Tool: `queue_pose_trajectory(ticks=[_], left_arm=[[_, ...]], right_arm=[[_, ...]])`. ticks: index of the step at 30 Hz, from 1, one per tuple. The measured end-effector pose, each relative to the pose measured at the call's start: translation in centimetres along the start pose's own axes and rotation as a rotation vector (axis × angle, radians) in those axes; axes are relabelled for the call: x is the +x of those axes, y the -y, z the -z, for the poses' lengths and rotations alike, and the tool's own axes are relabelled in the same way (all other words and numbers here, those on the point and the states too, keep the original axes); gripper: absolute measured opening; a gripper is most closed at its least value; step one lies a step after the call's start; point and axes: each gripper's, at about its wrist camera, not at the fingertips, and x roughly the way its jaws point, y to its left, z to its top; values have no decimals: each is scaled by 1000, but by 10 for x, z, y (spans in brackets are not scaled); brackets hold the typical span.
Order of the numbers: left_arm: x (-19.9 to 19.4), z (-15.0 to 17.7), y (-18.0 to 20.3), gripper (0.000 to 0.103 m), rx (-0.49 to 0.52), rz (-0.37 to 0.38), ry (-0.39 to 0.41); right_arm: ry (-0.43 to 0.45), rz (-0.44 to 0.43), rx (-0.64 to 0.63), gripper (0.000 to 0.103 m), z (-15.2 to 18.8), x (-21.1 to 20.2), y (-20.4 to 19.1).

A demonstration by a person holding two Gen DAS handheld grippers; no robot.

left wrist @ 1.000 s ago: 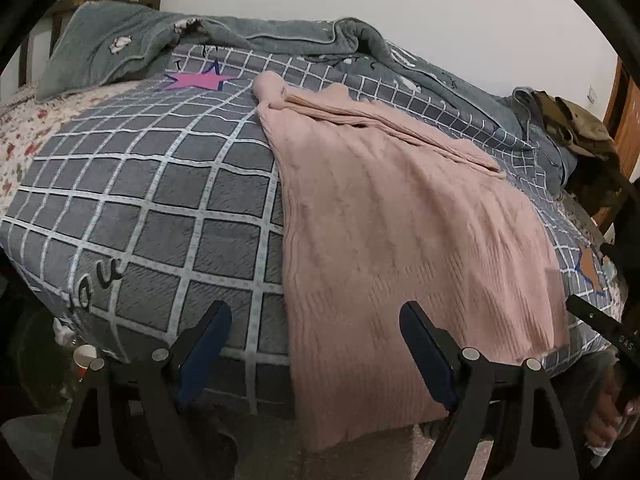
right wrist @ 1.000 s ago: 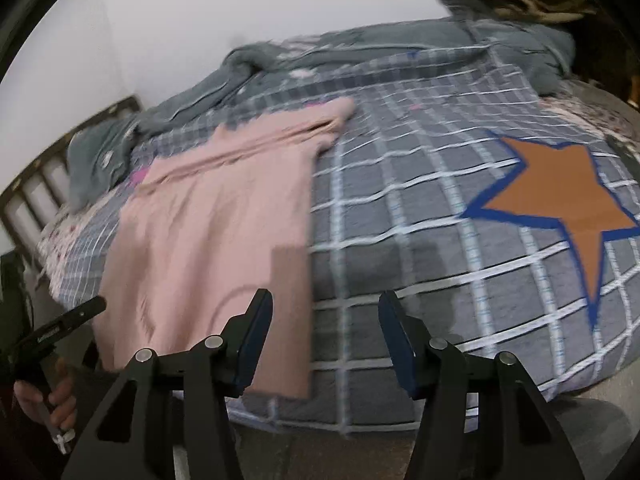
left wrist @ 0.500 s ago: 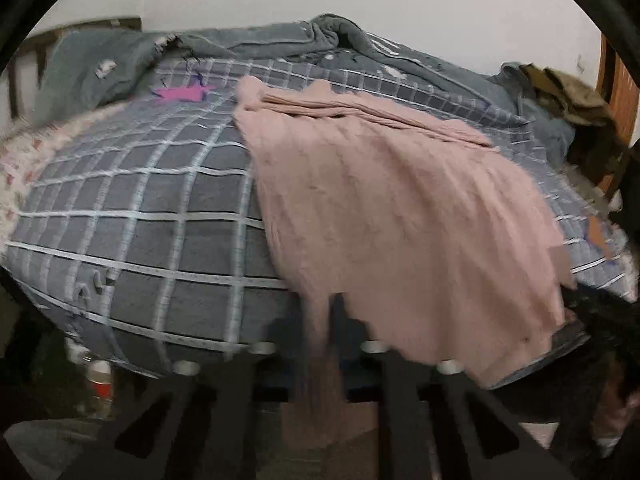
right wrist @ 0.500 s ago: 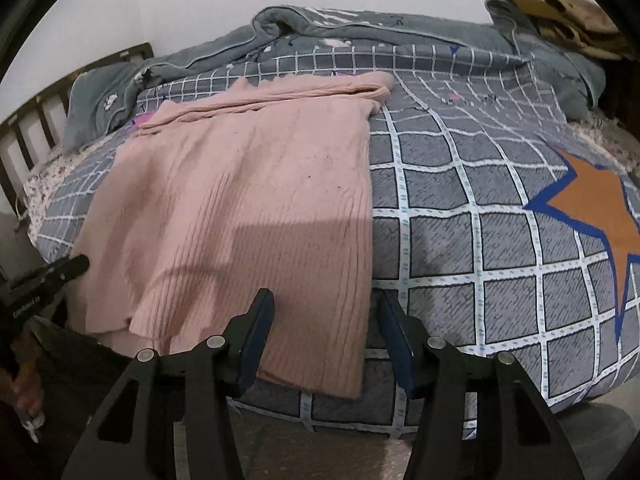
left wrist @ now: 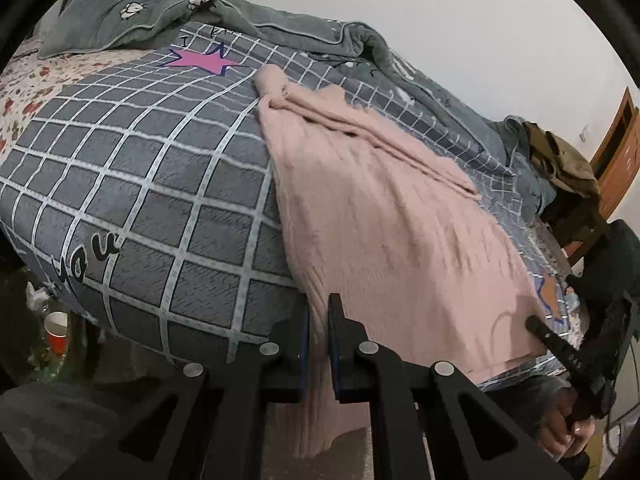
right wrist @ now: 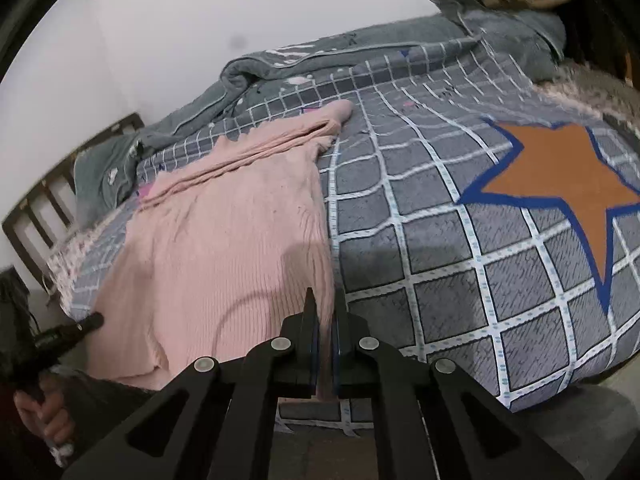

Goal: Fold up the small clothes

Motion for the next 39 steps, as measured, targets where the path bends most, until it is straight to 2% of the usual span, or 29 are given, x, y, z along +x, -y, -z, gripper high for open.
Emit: queue_pose_trajectory(ticks=[6,11,14,17,22,27,34,39], left_arm=[[-15,-25,14,9,-11,59,24],[-28,-62,27,9,-61,110,77],[-27,-92,35,9,-82,117,114],[-23,-125,46,9,-56,84,166],[-6,-170,58,9,4,9,220],[31,-207,58,9,41,-48,242],[93,-241,53,9,93,-129,257],[139,-258,40,11,60,-95,198]], right_arm=[[-11,-75,24,5,-20,-8,-6],[21,-202,129,5,-63,-16,-4],[44,-253,199,5,-95,-13,-4],[73,-290,245,5,-128,-8,-9],[135,-299,199,5,-175,4,-28],[153,-339,190,5,-216,37,-33],[149,-299,162,5,-258,106,-36],[81,-243,155,6,-271,170,-32]])
